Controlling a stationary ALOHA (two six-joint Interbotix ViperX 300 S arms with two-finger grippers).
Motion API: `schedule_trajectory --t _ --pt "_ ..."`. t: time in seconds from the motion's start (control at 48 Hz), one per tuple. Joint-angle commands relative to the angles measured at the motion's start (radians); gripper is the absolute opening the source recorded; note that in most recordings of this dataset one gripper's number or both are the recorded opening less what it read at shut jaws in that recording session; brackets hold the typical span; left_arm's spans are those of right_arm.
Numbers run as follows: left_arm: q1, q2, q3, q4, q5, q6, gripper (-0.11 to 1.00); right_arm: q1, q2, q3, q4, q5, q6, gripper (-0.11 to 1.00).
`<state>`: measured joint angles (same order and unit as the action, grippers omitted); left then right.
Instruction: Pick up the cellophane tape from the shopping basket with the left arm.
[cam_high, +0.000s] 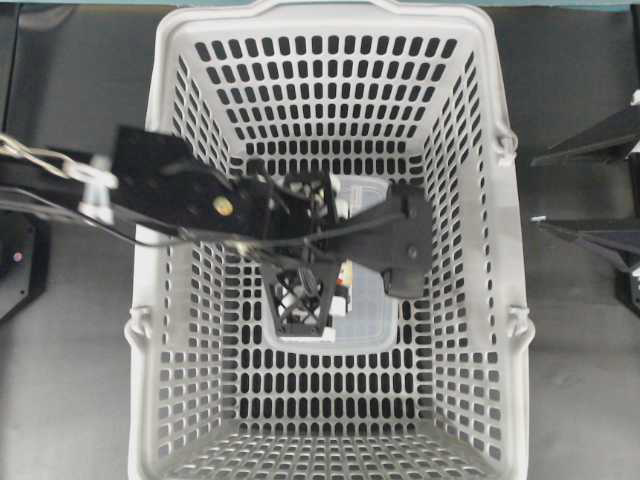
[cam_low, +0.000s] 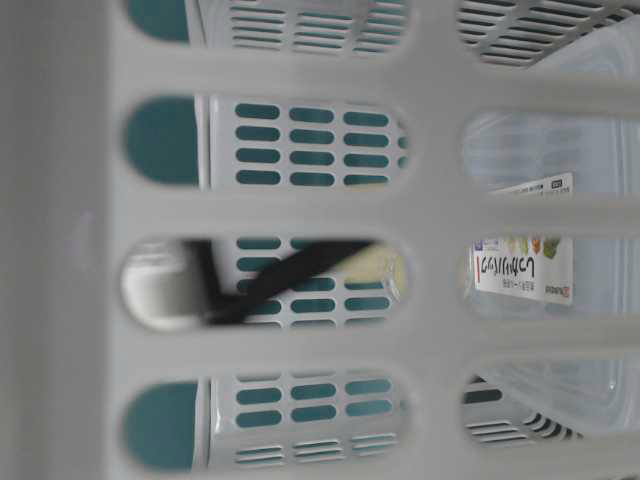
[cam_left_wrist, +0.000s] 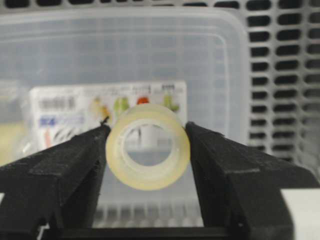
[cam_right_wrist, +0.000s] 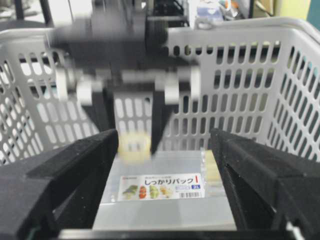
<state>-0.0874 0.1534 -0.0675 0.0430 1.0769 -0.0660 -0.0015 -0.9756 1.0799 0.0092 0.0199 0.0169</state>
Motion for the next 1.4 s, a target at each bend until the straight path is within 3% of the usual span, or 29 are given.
schedule_trajectory --t 0.0,0.146,0.271,1.376 --pt "-0.002 -0.052 -0.129 0.002 0.124 0.000 0.50 -0.002 0.005 -0.009 0.005 -0.018 0.002 0.72" --pt "-0.002 -0.061 -0.290 0.003 0.252 -0.002 0.50 -0.002 0.005 -0.009 0.006 -0.029 0.002 0.72" --pt "0.002 -0.048 -0.362 0.003 0.333 0.002 0.50 -0.002 0.005 -0.009 0.005 -0.032 0.002 0.72" --pt "0.003 -0.012 -0.360 0.003 0.353 0.000 0.50 -0.002 0.005 -0.008 0.006 -0.037 0.002 0.72"
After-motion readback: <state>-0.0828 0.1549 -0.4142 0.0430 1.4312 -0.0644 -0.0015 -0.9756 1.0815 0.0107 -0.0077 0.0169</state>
